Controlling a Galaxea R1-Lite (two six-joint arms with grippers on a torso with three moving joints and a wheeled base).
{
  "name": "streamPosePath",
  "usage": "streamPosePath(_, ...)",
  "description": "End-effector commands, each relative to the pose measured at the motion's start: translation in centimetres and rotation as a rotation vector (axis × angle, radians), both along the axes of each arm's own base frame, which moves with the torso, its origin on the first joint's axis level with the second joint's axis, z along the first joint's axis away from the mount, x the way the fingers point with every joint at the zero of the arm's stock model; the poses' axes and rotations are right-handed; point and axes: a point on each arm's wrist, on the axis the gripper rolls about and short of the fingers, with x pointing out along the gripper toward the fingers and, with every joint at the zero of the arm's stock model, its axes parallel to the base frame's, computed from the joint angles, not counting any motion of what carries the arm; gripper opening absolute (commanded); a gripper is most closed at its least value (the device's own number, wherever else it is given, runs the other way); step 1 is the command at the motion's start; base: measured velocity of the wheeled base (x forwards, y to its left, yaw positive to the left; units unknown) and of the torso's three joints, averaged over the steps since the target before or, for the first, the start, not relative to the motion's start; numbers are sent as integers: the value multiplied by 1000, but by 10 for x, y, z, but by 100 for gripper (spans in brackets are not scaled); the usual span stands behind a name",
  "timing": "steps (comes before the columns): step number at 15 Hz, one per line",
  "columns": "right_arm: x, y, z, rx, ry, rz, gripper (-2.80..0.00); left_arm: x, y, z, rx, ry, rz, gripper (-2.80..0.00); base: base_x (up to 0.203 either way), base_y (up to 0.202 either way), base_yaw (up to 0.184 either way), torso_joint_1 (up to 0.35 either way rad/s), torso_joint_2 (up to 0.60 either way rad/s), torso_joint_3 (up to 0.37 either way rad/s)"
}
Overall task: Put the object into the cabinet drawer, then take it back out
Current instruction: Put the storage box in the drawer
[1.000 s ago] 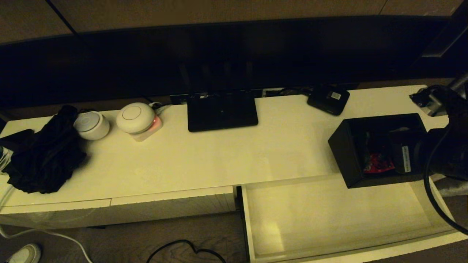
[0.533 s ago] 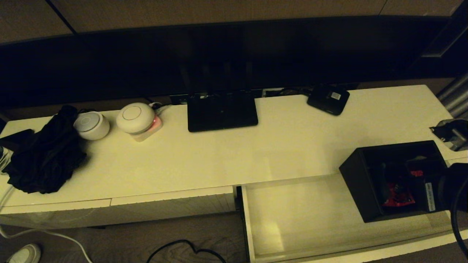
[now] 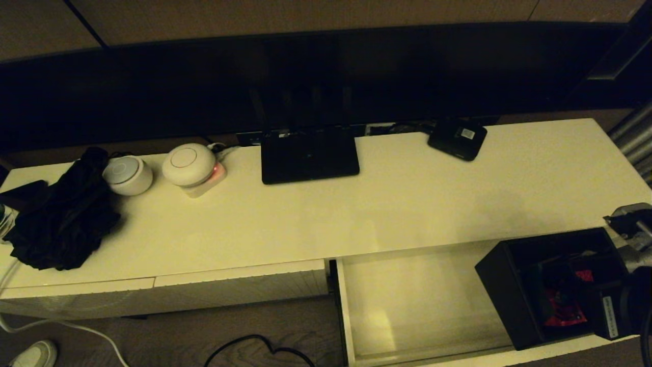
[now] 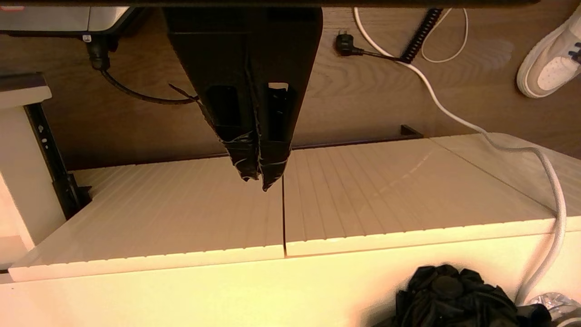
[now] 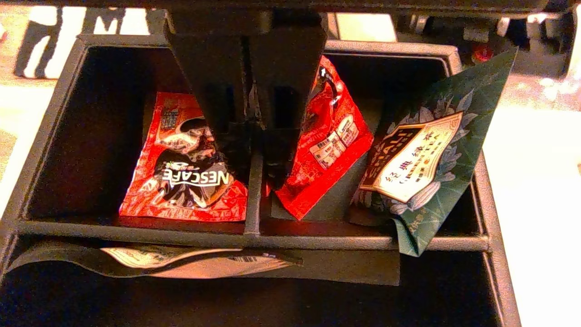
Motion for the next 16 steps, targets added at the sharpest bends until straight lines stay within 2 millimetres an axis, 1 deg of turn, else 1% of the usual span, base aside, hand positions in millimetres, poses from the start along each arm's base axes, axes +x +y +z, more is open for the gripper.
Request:
streamPosePath(1,1,0,-11,-11,44,-2,-280,0,0,-1,0,3,0,-280,0,0,0,0,0,0)
streamPosePath(3,5,1,-18,-11,50,-3,-280,0,0,-1,0,3,0,-280,0,0,0,0,0,0)
streamPosePath(9,17,3,-31,-3,92,-21,-280,0,0,-1,0,3,1,-280,0,0,0,0,0,0)
streamPosePath(14,38,9,-40,16,95,-31,-280,0,0,-1,0,3,1,-280,0,0,0,0,0,0)
streamPosePath(16,48,12,-41,20,80,-31,-280,0,0,-1,0,3,1,-280,0,0,0,0,0,0)
